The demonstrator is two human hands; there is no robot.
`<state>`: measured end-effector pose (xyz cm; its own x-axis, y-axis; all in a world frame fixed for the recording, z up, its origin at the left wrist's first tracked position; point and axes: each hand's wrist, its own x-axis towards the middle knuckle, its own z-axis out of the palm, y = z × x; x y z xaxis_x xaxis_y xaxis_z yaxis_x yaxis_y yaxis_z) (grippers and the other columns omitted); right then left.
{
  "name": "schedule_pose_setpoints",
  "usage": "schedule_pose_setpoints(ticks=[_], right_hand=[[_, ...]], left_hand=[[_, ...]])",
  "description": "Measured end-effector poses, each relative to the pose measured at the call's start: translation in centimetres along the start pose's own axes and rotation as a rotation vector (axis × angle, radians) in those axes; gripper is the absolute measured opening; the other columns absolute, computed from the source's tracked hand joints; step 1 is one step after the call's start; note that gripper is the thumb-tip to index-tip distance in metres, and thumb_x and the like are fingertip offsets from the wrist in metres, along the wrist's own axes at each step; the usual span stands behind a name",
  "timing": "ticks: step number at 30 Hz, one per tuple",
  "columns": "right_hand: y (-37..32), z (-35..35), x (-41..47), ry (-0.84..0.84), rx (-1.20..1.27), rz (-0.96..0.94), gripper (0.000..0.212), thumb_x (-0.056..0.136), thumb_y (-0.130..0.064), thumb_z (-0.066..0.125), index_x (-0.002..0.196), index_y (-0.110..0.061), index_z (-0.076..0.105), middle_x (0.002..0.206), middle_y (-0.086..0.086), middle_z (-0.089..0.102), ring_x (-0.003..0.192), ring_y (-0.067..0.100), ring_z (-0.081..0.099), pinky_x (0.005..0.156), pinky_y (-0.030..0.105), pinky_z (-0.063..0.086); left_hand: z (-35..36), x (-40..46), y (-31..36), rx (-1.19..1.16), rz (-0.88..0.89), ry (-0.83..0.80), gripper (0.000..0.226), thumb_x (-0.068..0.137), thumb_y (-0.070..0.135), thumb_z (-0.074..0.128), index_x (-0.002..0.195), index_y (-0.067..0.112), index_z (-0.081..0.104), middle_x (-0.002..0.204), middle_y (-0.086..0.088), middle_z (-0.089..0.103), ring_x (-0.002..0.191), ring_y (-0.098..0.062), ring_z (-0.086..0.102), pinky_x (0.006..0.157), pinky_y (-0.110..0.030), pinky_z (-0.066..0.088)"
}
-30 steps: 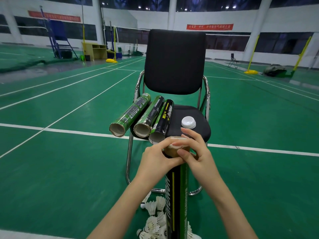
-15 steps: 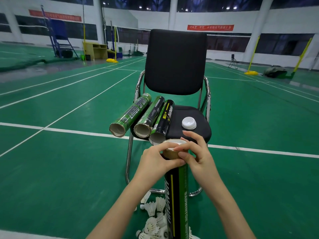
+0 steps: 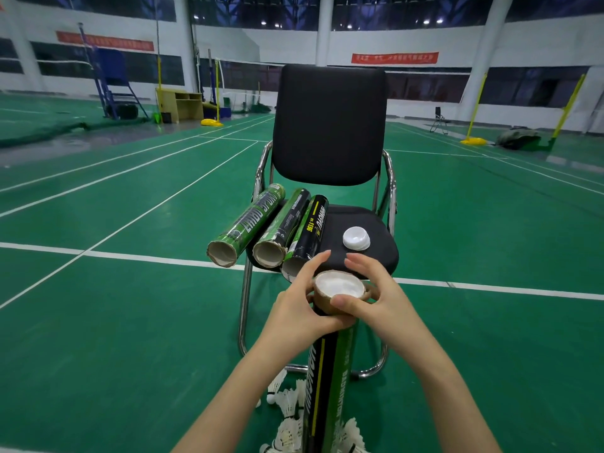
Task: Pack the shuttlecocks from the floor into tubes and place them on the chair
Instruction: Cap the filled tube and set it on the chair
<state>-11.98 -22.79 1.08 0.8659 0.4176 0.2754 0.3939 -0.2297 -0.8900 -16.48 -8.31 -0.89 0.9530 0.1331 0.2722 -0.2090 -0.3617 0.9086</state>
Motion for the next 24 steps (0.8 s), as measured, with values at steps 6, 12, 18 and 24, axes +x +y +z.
schedule_pose_setpoints(ticks=[6,12,18,24], right_hand=[[-2.2,-1.3,-0.1,-0.020,-0.208,0.012,0.075,0.067,-0.042,0.077,0.131,-0.024,0.044,0.120,-0.012,0.054,0.106,0.001,0.050,0.080,0.005,0.037],[-6.1,-3.0,-1.0,0.071,-0.191,-0.095,0.067,0.065,-0.038,0.079,0.124,-0.028,0.049,0.110,-0.022,0.053,0.099,-0.009,0.050,0.076,0.001,0.039],[-10.9,-5.3,-3.5,0.125,-0.209,-0.202,0.083,0.064,-0.039,0.078,0.136,-0.032,0.037,0.125,-0.021,0.045,0.109,-0.006,0.045,0.091,0.009,0.037],[-13.7,-7.4,-5.0,0.131,-0.351,-0.281,0.070,0.061,-0.042,0.079,0.120,-0.038,0.041,0.116,-0.019,0.049,0.104,-0.004,0.047,0.084,0.011,0.040]], left_hand=[[0.0,-0.1,1.4,-0.080,0.065,0.008,0.087,0.050,0.034,0.080,0.122,0.063,0.041,0.100,0.008,0.069,0.096,-0.012,0.067,0.091,-0.034,0.053],[0.0,0.2,4.8,-0.109,0.154,0.074,0.087,0.055,0.012,0.089,0.129,0.035,0.048,0.105,0.016,0.068,0.099,-0.002,0.065,0.089,-0.023,0.051],[-0.6,-0.5,9.9,-0.070,0.358,0.101,0.066,0.049,0.032,0.080,0.107,0.048,0.053,0.106,0.028,0.065,0.103,0.001,0.062,0.089,-0.018,0.049],[-0.4,-0.9,12.9,0.005,0.527,0.099,0.068,0.061,0.021,0.077,0.122,0.035,0.049,0.112,0.026,0.059,0.104,0.005,0.058,0.087,-0.014,0.048]])
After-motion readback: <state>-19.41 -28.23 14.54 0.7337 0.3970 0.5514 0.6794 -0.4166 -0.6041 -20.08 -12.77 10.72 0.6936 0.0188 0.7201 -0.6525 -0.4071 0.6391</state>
